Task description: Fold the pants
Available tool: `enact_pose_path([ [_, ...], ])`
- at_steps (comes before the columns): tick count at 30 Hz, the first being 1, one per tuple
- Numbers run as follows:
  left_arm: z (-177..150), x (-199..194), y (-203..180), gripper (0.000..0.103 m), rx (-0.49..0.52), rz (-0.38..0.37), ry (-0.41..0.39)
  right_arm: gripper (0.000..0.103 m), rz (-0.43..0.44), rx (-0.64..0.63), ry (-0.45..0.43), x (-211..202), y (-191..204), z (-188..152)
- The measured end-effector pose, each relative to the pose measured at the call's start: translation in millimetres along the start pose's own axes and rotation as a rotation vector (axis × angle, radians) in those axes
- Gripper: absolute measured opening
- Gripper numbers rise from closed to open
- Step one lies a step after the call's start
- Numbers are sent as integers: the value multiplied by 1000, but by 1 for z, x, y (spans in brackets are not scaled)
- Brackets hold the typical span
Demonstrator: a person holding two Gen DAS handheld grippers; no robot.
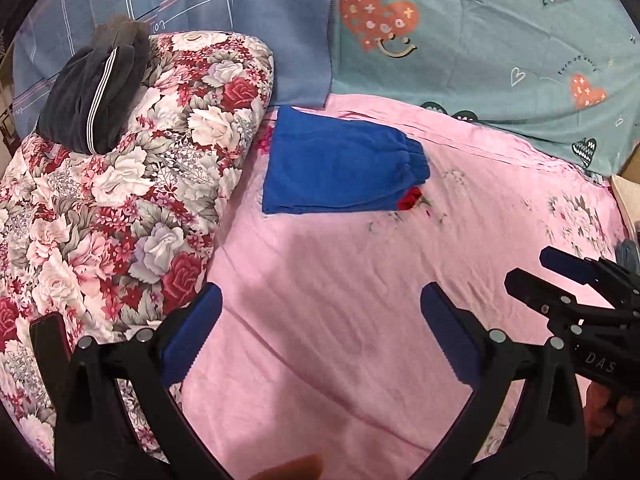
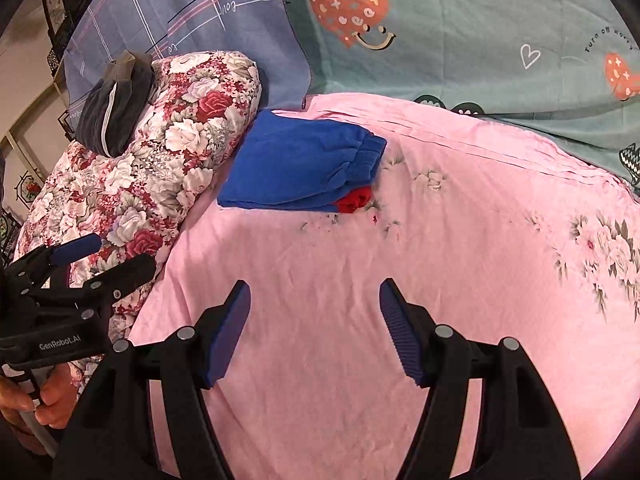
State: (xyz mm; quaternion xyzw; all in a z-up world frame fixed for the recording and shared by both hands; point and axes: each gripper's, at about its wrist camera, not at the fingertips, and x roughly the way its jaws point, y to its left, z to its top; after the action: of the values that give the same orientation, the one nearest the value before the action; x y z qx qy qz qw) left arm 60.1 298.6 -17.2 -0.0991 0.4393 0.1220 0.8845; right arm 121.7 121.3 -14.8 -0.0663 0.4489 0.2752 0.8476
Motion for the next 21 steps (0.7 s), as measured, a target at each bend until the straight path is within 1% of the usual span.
enact_pose_path([
  [3,-6,-7,-4,101,6,-3,-7,67,-17,-5,-8,-7,-1,-5],
  [8,-13,-14,-8,101,9,-6,-8,67,-20,-9,-7,-13,-2,-10],
  [14,-16,-25,-10,101,15,0,-23,67,-11,-20,-19,-19,2,-10],
  [21,-17,-28,-8,101,11,-1,-24,67,-14,-20,-21,-22,3,-11],
])
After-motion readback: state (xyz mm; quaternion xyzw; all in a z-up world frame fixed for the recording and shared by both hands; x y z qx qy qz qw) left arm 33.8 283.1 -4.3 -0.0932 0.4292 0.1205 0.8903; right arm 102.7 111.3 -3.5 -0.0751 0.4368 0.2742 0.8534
